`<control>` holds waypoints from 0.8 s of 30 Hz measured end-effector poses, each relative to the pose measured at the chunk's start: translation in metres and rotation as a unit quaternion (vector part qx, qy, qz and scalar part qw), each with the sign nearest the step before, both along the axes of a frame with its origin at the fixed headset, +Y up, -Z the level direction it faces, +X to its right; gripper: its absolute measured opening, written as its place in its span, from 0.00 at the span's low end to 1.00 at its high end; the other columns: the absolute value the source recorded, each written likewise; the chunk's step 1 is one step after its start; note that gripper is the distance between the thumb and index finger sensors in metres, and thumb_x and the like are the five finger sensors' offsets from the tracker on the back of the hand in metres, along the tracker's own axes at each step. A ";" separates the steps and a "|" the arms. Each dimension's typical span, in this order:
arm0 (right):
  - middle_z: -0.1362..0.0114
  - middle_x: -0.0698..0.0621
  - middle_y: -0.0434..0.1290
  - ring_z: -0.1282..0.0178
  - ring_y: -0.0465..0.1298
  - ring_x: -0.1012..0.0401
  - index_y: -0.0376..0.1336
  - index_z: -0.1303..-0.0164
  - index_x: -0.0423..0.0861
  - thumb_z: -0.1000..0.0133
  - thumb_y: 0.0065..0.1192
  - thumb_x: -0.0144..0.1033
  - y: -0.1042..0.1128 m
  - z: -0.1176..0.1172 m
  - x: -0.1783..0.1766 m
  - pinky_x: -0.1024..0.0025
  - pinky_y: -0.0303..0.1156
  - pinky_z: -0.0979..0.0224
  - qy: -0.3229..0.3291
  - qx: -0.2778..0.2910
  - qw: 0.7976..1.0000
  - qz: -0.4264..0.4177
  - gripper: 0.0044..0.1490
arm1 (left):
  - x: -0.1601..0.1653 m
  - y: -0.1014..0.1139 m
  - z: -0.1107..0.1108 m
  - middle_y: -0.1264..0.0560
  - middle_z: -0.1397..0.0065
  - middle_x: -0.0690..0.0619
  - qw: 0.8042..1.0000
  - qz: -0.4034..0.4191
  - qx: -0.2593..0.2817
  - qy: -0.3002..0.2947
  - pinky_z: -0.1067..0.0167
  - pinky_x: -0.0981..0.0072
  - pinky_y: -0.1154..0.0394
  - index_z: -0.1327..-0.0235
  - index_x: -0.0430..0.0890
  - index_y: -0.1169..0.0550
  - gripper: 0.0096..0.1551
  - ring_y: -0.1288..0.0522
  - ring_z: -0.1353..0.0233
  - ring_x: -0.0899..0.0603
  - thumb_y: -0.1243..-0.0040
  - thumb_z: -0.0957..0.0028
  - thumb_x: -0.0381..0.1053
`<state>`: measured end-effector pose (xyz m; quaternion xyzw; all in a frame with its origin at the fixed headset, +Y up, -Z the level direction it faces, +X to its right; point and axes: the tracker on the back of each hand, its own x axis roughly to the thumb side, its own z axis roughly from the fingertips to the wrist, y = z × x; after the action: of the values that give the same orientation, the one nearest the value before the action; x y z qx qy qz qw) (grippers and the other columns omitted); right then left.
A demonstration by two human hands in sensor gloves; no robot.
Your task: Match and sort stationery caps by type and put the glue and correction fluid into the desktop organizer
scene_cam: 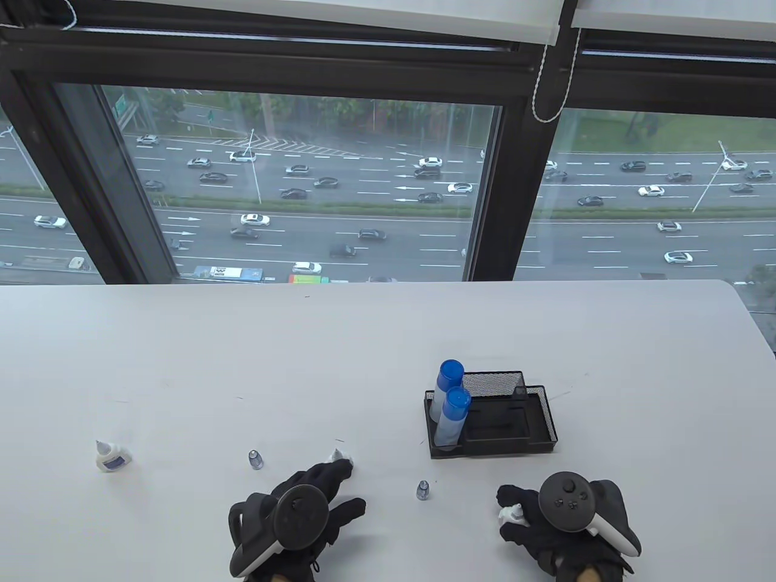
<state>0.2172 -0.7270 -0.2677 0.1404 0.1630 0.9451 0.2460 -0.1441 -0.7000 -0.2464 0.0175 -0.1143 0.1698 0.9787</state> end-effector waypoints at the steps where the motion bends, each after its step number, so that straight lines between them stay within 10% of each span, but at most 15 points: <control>1: 0.23 0.40 0.67 0.22 0.68 0.38 0.57 0.22 0.45 0.45 0.66 0.39 0.006 0.000 -0.007 0.37 0.65 0.25 0.010 -0.003 1.000 -0.011 0.40 | 0.000 0.000 0.000 0.23 0.24 0.51 1.000 0.002 0.000 0.000 0.32 0.43 0.26 0.24 0.54 0.28 0.39 0.19 0.28 0.41 0.39 0.47 0.70; 13: 0.21 0.40 0.61 0.31 0.75 0.44 0.56 0.21 0.50 0.43 0.65 0.42 0.044 -0.018 -0.097 0.43 0.69 0.29 0.100 -0.001 0.983 -0.156 0.39 | -0.003 0.001 0.000 0.23 0.24 0.51 1.000 0.008 0.010 0.003 0.32 0.43 0.26 0.24 0.54 0.28 0.39 0.19 0.28 0.42 0.39 0.47 0.70; 24: 0.24 0.43 0.67 0.34 0.75 0.47 0.56 0.21 0.47 0.45 0.67 0.42 0.011 -0.025 -0.132 0.45 0.68 0.29 0.084 0.008 0.974 -0.210 0.42 | -0.023 0.009 -0.003 0.23 0.24 0.51 0.998 0.020 0.038 0.050 0.32 0.44 0.26 0.24 0.54 0.28 0.38 0.19 0.28 0.42 0.39 0.46 0.68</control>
<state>0.0850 -0.7160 -0.2931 0.2524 0.1419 0.8584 0.4234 -0.1667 -0.6912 -0.2499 0.0652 -0.0715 0.1842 0.9781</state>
